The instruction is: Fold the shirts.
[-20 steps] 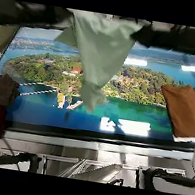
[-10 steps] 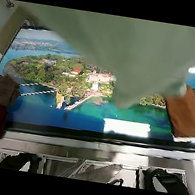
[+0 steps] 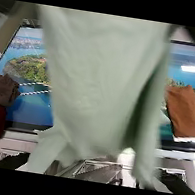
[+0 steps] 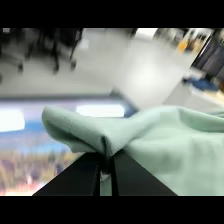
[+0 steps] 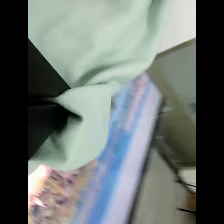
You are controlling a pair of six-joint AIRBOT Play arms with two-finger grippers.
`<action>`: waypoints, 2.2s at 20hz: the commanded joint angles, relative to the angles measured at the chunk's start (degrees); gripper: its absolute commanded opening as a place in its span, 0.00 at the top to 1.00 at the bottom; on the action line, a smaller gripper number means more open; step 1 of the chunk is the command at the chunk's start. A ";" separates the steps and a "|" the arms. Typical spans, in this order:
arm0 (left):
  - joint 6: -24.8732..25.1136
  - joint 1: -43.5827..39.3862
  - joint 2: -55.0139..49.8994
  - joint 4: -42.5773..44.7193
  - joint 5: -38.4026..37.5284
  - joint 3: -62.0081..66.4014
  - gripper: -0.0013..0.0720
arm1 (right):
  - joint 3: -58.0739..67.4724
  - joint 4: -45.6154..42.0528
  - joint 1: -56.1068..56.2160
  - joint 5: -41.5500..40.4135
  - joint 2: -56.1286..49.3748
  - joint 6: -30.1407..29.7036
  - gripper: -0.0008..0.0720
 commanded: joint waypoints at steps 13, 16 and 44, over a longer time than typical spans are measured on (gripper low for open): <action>0.39 6.93 -34.53 8.24 0.63 -18.51 0.96 | -4.00 3.87 1.86 -1.44 -34.71 6.32 0.47; 0.42 6.86 -36.48 8.22 0.72 -14.60 0.96 | -5.29 1.81 -4.35 -12.57 -26.97 9.44 0.52; 0.44 6.86 -38.56 8.66 3.67 -9.53 0.96 | -83.49 9.73 19.06 32.44 3.45 33.86 0.41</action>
